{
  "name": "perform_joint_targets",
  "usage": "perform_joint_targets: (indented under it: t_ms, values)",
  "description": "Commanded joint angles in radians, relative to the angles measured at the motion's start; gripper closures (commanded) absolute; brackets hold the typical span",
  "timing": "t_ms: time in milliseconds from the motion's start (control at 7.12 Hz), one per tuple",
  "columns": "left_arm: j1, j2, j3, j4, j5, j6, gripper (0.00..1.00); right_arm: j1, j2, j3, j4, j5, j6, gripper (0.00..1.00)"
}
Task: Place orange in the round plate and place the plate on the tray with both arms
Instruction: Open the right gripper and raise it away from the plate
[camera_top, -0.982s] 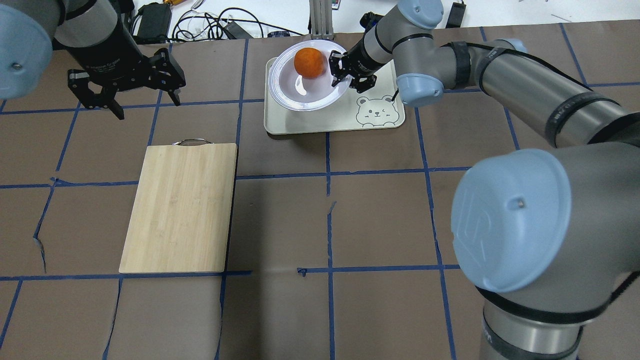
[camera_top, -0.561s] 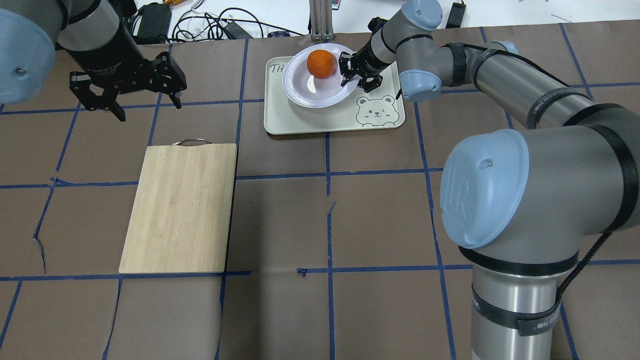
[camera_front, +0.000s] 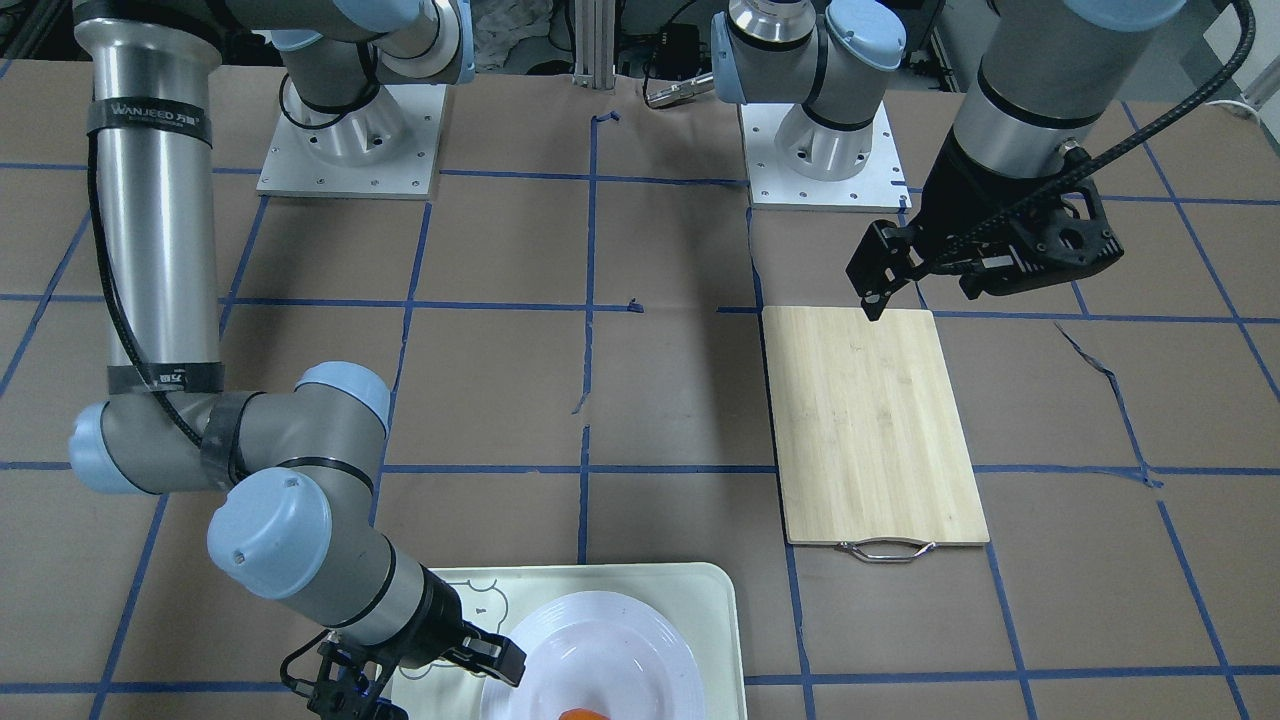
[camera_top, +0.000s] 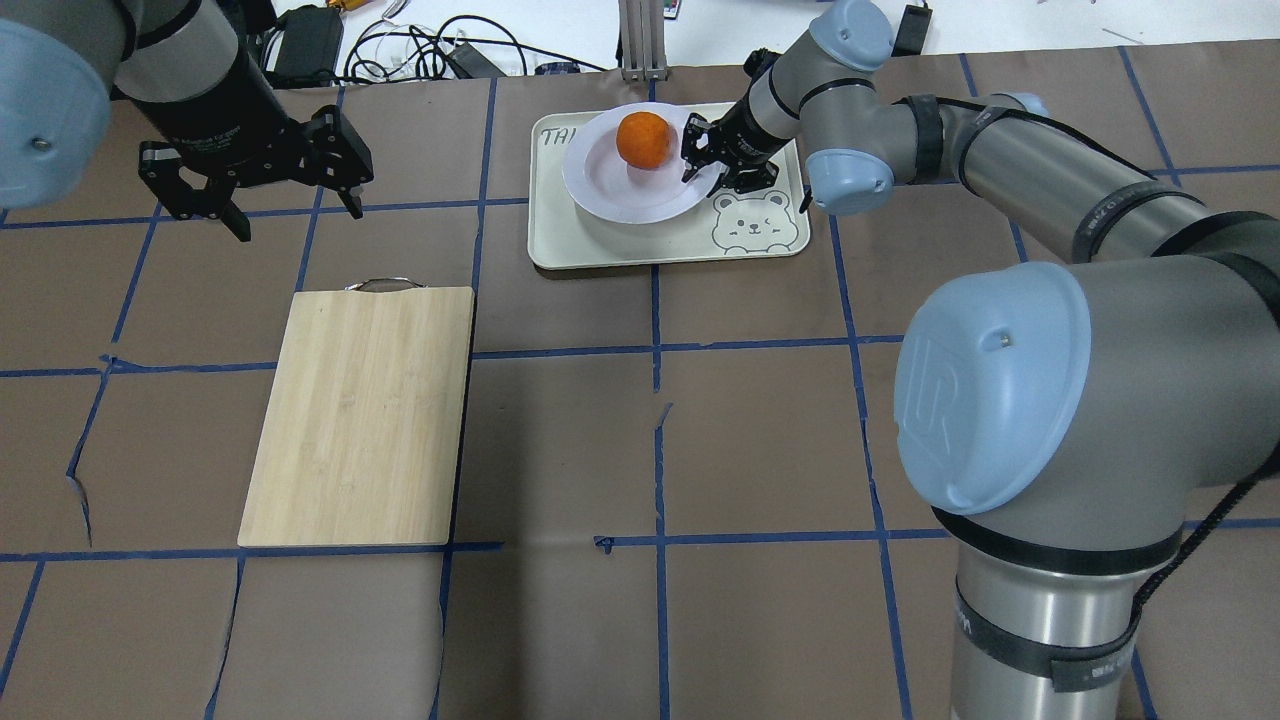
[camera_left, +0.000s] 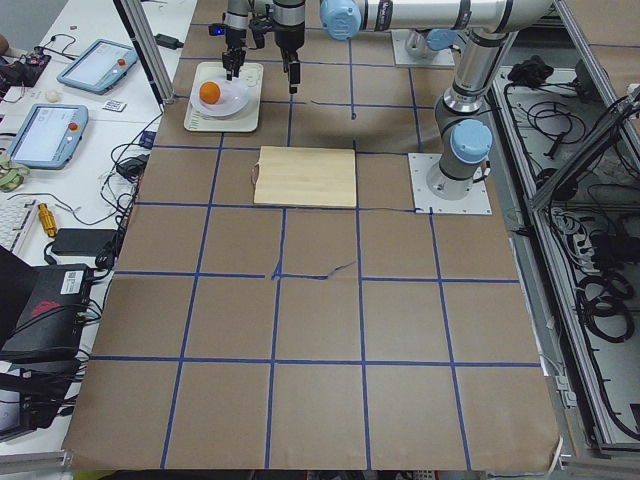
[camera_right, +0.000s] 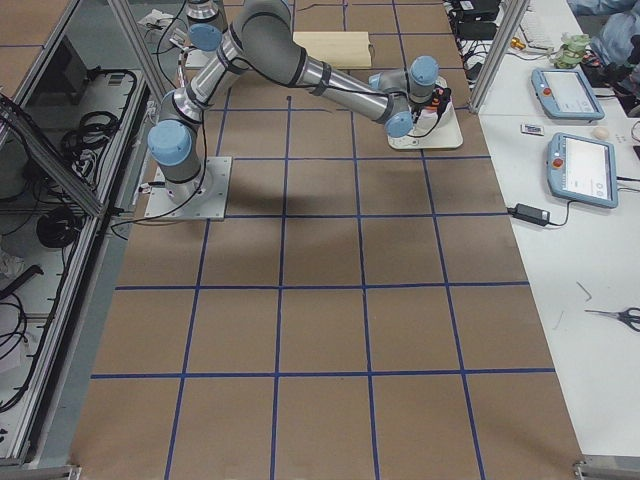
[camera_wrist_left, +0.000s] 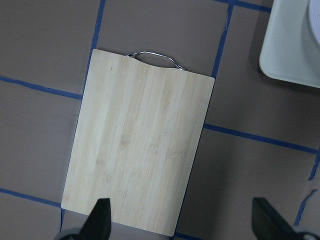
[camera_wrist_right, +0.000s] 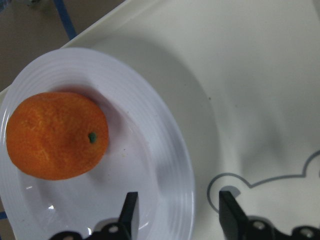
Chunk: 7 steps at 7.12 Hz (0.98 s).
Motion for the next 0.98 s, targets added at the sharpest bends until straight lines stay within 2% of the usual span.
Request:
perform_joint_targets:
  t_ms: [0,281,421,561,842]
  values:
    - [0.0,0.002,-0.001,0.0,0.0,0.002,0.0,-0.027,-0.124,-0.024,0.201,-0.132,-0.213,0.0]
    - [0.0,-0.004,0.001,0.009,0.0,0.002,0.0,-0.063,-0.309,-0.025,0.447,-0.266,-0.384,0.0]
    - [0.0,-0.004,-0.001,0.015,0.0,0.003,0.0,-0.061,-0.413,-0.015,0.566,-0.347,-0.398,0.0]
    - [0.0,-0.004,-0.001,0.015,0.0,0.003,0.0,-0.063,-0.507,0.01,0.659,-0.357,-0.418,0.0]
    - [0.0,-0.005,-0.001,0.015,0.0,0.002,0.0,-0.049,-0.592,0.045,0.673,-0.358,-0.432,0.0]
